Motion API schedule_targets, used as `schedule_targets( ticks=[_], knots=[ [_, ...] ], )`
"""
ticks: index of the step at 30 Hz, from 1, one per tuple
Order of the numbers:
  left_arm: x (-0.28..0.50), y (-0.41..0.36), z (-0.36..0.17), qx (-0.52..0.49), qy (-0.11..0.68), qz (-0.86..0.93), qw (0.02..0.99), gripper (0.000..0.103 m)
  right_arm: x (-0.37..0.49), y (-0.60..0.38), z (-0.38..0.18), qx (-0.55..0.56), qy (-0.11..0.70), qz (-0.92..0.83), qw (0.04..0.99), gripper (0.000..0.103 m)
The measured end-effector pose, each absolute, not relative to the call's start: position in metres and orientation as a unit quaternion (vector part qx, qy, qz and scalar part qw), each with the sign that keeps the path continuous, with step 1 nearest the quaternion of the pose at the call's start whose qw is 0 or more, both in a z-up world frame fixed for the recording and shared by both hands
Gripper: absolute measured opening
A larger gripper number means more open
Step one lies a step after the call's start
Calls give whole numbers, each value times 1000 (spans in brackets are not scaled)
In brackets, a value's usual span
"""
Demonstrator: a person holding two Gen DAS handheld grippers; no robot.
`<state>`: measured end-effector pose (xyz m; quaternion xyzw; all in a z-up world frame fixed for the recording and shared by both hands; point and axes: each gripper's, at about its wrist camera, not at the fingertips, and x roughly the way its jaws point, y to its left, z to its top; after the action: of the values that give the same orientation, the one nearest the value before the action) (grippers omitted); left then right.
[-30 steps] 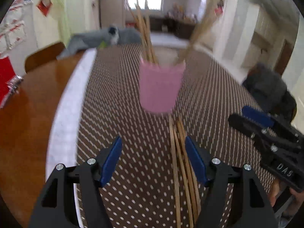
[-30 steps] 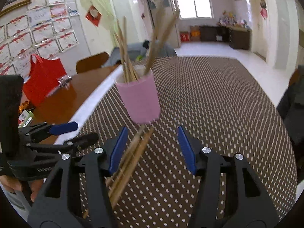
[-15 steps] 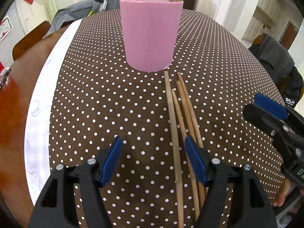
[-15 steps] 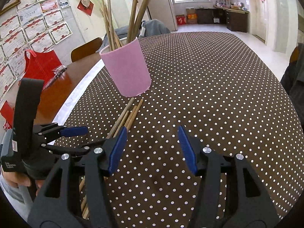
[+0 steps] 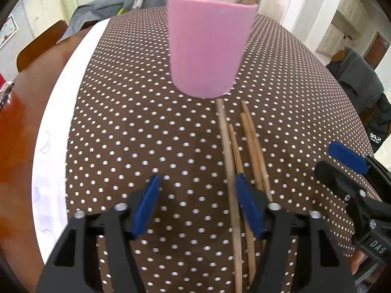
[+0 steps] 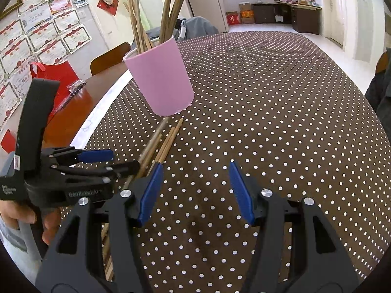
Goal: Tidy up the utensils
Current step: 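Lower both open tools back toward the remaining chopsticks on the table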
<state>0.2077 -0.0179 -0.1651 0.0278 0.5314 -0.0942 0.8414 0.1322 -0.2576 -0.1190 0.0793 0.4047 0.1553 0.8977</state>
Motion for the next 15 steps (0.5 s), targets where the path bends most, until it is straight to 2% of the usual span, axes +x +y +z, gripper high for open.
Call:
schedule_targets(
  ticks=[4,15],
  knots=[
    [208,-19,-165,29,534,-96,840,50,133,-253,-122,79,413,158,893,57],
    [201,-25,-166,60,544,-92,832,50,135,-247,-121,83,431,163,884,58]
  ],
)
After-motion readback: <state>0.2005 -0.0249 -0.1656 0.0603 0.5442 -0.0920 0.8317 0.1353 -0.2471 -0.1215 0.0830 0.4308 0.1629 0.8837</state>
